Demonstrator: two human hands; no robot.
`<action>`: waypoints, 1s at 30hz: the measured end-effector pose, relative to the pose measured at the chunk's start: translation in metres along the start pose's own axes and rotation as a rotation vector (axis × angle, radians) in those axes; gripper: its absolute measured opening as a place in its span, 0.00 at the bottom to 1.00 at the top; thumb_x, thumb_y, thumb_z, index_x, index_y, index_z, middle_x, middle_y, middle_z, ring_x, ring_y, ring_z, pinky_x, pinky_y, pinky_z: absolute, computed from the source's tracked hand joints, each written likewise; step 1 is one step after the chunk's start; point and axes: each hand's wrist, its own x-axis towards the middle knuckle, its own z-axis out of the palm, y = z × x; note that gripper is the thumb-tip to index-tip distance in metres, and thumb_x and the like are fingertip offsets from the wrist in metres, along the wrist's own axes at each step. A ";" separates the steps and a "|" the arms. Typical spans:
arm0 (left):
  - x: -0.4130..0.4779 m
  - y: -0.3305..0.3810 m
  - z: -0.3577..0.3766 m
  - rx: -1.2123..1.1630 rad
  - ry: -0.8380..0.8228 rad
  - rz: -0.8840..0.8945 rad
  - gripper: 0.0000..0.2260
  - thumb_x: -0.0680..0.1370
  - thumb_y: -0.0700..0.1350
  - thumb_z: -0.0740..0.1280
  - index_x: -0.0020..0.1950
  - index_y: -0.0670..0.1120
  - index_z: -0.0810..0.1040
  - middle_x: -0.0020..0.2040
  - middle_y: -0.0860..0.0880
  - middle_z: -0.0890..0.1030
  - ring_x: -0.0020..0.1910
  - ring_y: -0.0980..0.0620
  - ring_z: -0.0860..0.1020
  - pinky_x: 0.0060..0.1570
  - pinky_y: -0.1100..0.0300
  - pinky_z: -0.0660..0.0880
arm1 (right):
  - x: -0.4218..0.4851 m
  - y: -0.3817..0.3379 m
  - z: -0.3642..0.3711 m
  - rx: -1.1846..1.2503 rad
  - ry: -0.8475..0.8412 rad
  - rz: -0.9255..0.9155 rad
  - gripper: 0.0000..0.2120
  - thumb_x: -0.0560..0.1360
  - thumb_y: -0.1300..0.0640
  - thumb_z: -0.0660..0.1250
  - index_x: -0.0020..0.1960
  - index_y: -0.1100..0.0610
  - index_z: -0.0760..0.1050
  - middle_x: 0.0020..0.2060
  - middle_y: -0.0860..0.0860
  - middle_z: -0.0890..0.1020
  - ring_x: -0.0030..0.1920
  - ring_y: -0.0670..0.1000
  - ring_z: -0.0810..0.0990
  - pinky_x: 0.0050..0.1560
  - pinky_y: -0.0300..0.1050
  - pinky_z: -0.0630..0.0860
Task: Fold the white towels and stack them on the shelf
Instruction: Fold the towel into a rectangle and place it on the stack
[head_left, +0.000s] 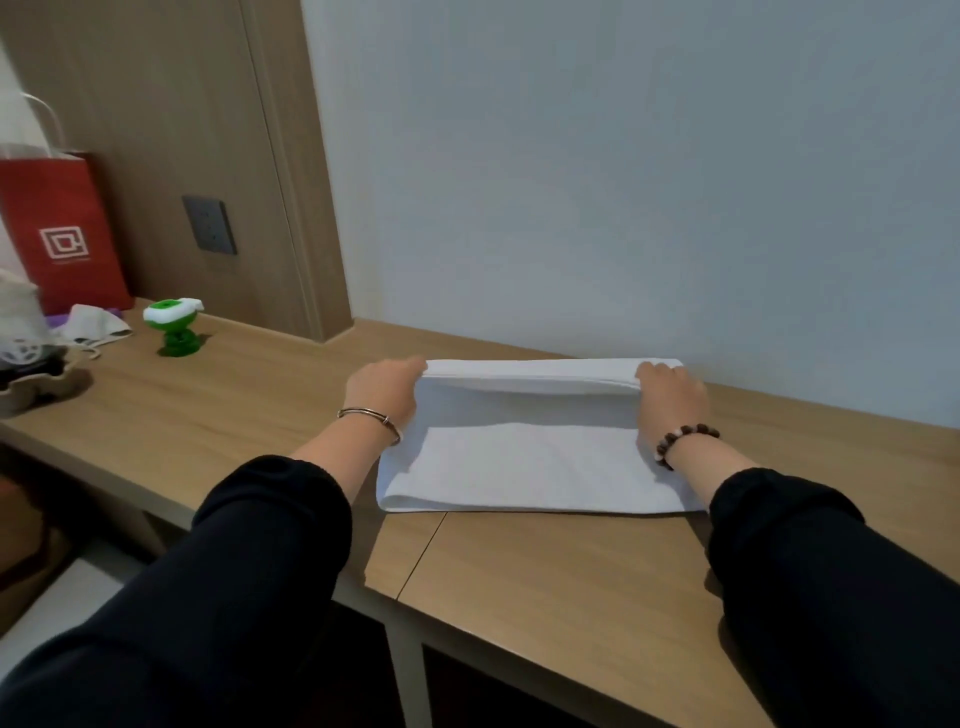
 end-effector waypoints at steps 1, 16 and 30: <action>-0.003 0.001 -0.004 -0.028 0.053 -0.002 0.20 0.75 0.35 0.58 0.63 0.52 0.74 0.53 0.45 0.81 0.50 0.41 0.78 0.40 0.56 0.69 | -0.002 0.001 -0.007 0.038 0.066 0.024 0.16 0.75 0.67 0.58 0.61 0.56 0.70 0.55 0.54 0.77 0.58 0.56 0.73 0.56 0.49 0.67; -0.123 -0.006 0.009 -0.235 -0.024 0.078 0.16 0.76 0.38 0.61 0.61 0.51 0.77 0.62 0.50 0.77 0.63 0.49 0.73 0.60 0.55 0.70 | -0.106 0.026 -0.023 0.197 -0.064 -0.110 0.18 0.71 0.71 0.60 0.53 0.54 0.78 0.52 0.53 0.79 0.55 0.56 0.72 0.54 0.47 0.65; -0.121 -0.005 0.007 -0.947 0.122 -0.484 0.17 0.74 0.40 0.54 0.52 0.49 0.80 0.55 0.46 0.78 0.53 0.46 0.75 0.53 0.52 0.73 | -0.095 0.074 -0.025 0.821 -0.071 0.573 0.16 0.76 0.63 0.56 0.51 0.67 0.80 0.52 0.65 0.81 0.53 0.64 0.78 0.53 0.54 0.74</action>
